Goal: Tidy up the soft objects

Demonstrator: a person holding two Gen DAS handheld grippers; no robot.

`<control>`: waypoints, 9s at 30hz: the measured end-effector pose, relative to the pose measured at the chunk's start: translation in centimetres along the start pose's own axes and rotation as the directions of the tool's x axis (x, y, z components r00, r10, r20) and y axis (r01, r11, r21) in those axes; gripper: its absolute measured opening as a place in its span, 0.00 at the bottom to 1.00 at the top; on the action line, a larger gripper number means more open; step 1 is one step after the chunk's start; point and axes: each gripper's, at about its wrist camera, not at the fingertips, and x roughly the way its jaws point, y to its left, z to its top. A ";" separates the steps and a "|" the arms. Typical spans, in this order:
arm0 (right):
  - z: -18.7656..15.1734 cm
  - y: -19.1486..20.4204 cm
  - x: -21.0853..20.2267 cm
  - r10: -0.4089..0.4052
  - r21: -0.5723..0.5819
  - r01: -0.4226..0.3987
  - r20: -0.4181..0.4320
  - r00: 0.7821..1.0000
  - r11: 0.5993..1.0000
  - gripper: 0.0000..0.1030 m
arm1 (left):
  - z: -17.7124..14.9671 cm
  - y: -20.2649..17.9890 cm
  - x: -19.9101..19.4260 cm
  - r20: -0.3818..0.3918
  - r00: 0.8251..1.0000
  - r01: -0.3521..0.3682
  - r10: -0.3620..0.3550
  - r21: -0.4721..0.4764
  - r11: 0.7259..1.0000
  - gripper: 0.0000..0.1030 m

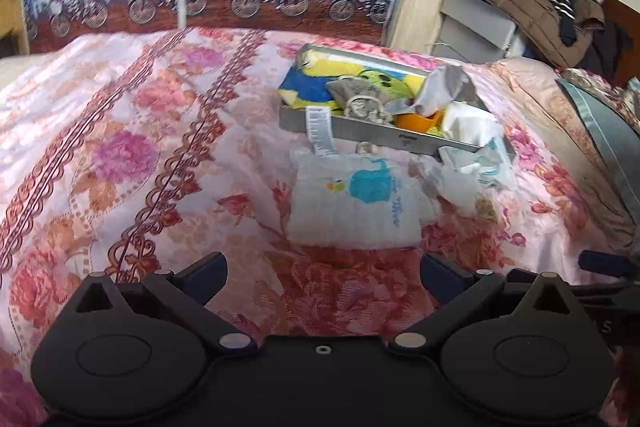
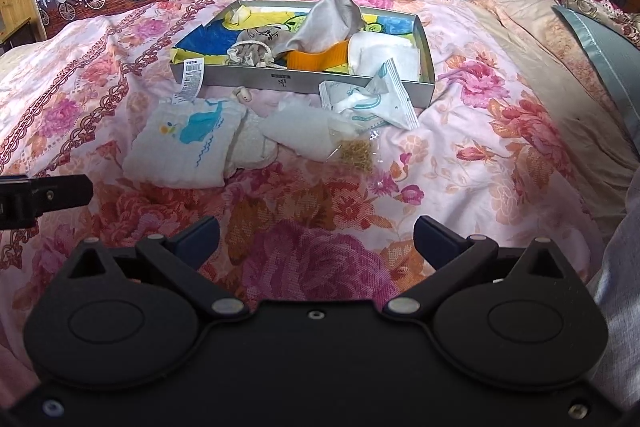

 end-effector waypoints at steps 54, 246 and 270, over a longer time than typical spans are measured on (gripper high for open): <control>5.8 -6.3 13.9 0.127 -0.006 -0.129 -0.131 0.983 0.992 1.00 | 2.5 -0.7 9.9 0.041 0.990 0.125 -0.132 0.155 0.980 0.99; 0.6 -3.9 1.4 -0.035 0.127 0.022 0.102 0.994 0.992 1.00 | -0.9 -1.3 -0.2 0.234 0.968 -0.119 0.090 0.112 0.987 0.99; 0.5 -3.6 1.3 -0.016 0.086 0.009 0.076 0.997 0.996 1.00 | -1.3 -1.7 0.2 0.214 0.972 -0.132 0.100 0.142 0.981 0.99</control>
